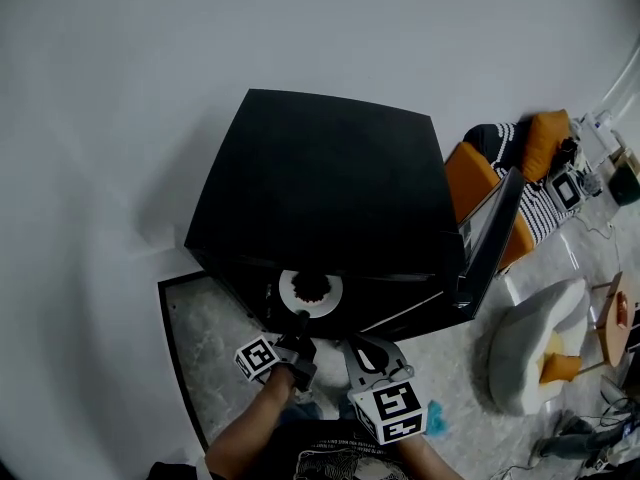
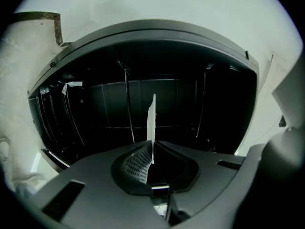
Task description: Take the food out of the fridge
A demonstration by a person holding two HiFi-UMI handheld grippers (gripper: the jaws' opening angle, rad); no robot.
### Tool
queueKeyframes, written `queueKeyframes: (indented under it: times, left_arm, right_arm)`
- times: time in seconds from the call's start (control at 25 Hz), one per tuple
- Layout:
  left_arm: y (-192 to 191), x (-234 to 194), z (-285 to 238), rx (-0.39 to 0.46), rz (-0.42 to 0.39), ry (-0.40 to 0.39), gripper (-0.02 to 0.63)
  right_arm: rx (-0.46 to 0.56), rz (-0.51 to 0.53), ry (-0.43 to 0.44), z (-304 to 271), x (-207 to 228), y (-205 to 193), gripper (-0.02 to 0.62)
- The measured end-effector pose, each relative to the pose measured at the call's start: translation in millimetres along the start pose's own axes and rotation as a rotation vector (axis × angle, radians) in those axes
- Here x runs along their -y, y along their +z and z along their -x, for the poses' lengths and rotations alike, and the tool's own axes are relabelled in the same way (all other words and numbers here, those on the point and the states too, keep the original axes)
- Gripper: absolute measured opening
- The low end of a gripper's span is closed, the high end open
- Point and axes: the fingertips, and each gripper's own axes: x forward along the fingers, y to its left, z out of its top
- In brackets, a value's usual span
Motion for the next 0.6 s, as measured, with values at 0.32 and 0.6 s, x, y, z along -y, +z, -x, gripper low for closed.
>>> queueKeyframes:
  times: [0.32, 0.6]
  left_arm:
    - [-12, 14, 17, 0.017, 0.02, -0.047, 0.018]
    - [-30, 44, 30, 0.074, 0.068, -0.131, 0.019]
  right_arm:
    - [0.008, 0.012, 0.013, 8, -5, 2, 0.023]
    - [0.026, 0.007, 0.038, 23, -2, -6, 0.022]
